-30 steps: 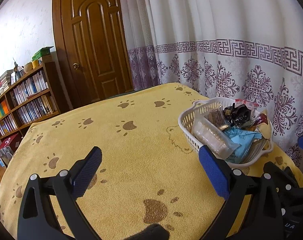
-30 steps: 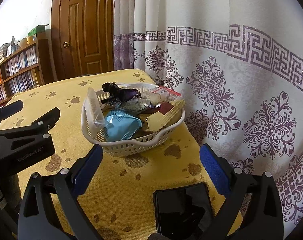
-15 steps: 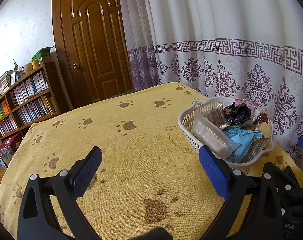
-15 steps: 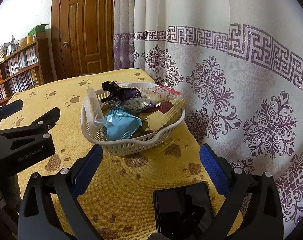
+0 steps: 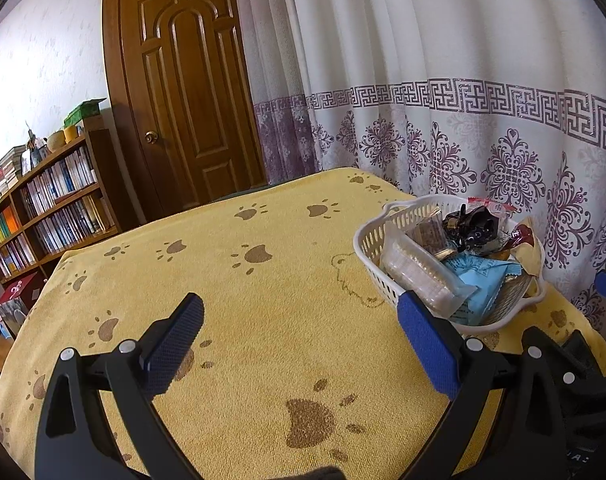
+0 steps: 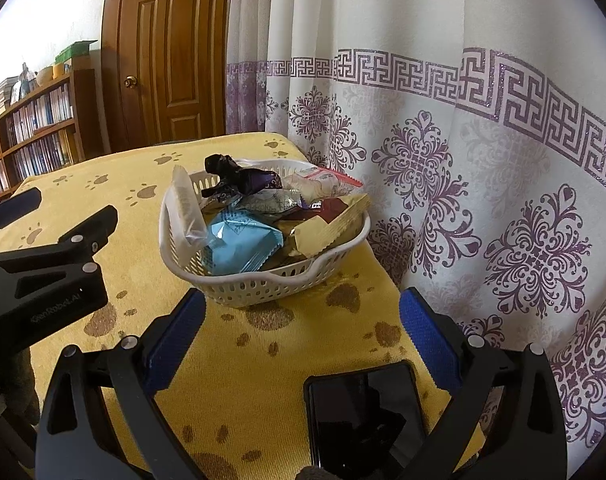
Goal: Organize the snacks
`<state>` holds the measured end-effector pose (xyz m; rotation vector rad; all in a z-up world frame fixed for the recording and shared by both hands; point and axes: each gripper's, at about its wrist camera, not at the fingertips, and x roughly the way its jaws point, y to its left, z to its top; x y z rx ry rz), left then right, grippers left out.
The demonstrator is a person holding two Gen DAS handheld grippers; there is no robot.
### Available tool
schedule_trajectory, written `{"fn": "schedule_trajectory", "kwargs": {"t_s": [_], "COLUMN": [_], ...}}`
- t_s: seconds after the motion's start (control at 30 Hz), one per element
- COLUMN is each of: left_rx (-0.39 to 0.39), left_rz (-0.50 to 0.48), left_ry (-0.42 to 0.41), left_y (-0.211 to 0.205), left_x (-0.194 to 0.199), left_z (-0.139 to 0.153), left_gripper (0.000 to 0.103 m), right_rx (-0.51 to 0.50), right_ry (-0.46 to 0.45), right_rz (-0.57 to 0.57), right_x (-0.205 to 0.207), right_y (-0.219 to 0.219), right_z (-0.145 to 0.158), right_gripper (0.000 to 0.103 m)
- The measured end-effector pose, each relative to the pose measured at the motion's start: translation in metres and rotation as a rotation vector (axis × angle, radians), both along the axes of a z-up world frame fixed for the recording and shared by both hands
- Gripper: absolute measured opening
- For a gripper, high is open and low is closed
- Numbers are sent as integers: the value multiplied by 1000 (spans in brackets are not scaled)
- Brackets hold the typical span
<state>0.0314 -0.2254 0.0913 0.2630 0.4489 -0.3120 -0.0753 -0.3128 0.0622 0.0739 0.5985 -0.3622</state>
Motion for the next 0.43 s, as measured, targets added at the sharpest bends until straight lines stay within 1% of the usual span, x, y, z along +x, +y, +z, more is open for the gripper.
{"fn": "schedule_trajectory", "kwargs": {"t_s": [0.2,0.43], "left_rx": [0,-18], "left_rz": [-3,26], "left_ry": [6,74], "left_y": [1,15], "left_x": [0,3], "left_z": [1,-1], "left_gripper": [97,97], "right_rx": [-1,7], "right_ry": [19,41], "right_rz": [1,28], "right_x": [1,2], "right_y": [2,16], "right_z": [-1,-1], "right_gripper": [99,99]}}
